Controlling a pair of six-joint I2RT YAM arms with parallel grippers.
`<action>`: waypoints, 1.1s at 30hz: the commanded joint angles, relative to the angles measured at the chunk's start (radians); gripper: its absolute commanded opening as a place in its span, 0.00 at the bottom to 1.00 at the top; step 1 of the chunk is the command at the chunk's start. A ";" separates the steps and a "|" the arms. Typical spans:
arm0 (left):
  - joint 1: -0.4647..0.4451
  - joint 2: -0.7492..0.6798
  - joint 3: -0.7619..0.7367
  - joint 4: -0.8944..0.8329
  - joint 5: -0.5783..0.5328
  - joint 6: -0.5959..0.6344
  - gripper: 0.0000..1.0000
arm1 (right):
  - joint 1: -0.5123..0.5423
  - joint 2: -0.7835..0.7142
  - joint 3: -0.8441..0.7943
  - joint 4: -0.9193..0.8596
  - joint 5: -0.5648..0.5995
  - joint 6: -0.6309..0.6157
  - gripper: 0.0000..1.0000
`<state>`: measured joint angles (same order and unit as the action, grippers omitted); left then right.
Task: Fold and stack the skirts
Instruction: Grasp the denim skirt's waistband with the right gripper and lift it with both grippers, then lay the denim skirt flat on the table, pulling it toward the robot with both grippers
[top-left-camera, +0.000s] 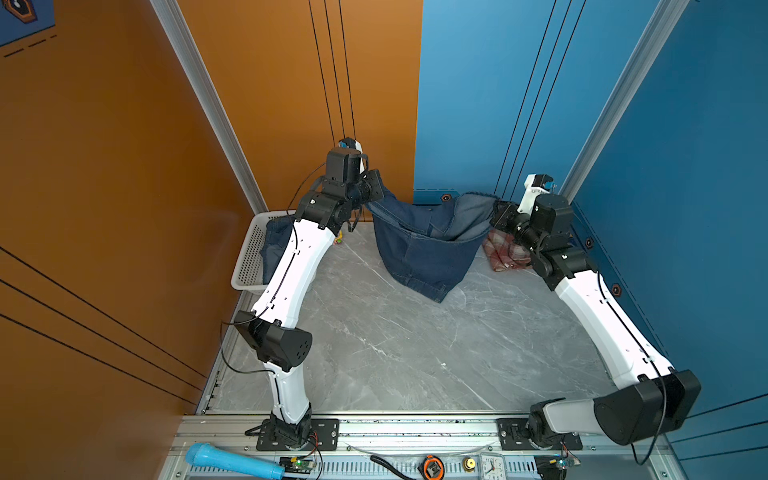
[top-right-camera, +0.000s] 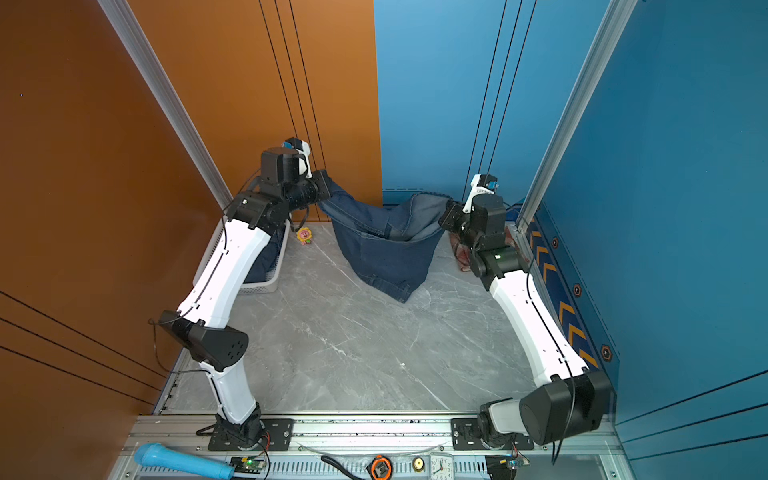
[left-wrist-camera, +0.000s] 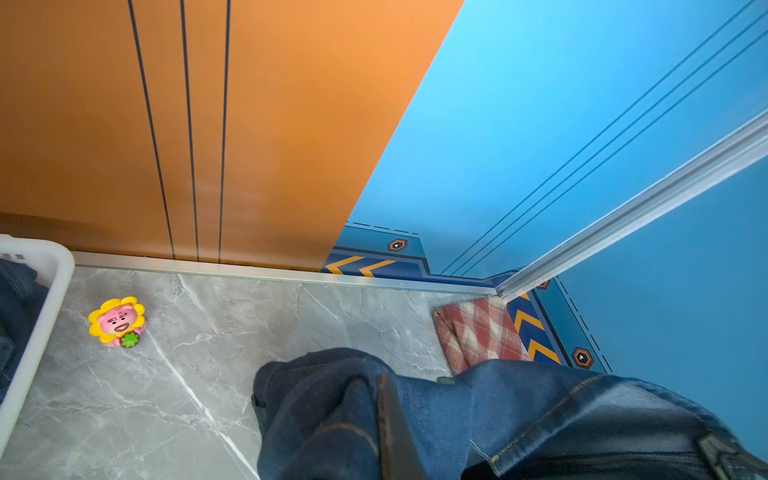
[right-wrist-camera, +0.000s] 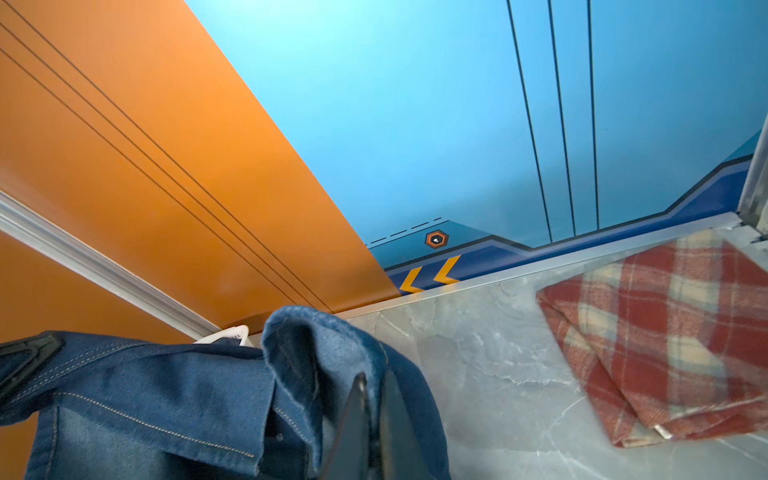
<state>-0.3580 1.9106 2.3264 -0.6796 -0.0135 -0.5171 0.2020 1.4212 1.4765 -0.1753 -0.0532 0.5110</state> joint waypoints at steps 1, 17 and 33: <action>0.039 0.068 0.112 0.010 0.055 -0.046 0.00 | -0.043 0.094 0.144 -0.027 -0.029 -0.063 0.00; 0.009 -0.046 -0.031 0.028 0.052 -0.070 0.00 | -0.082 0.082 0.223 -0.042 -0.176 -0.186 0.00; -0.063 -0.665 -1.327 0.162 -0.185 -0.291 0.90 | 0.120 -0.366 -0.568 -0.215 -0.090 -0.095 0.82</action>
<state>-0.4240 1.2499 0.9474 -0.4934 -0.1196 -0.7998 0.2897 1.0191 0.8997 -0.3569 -0.1749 0.3706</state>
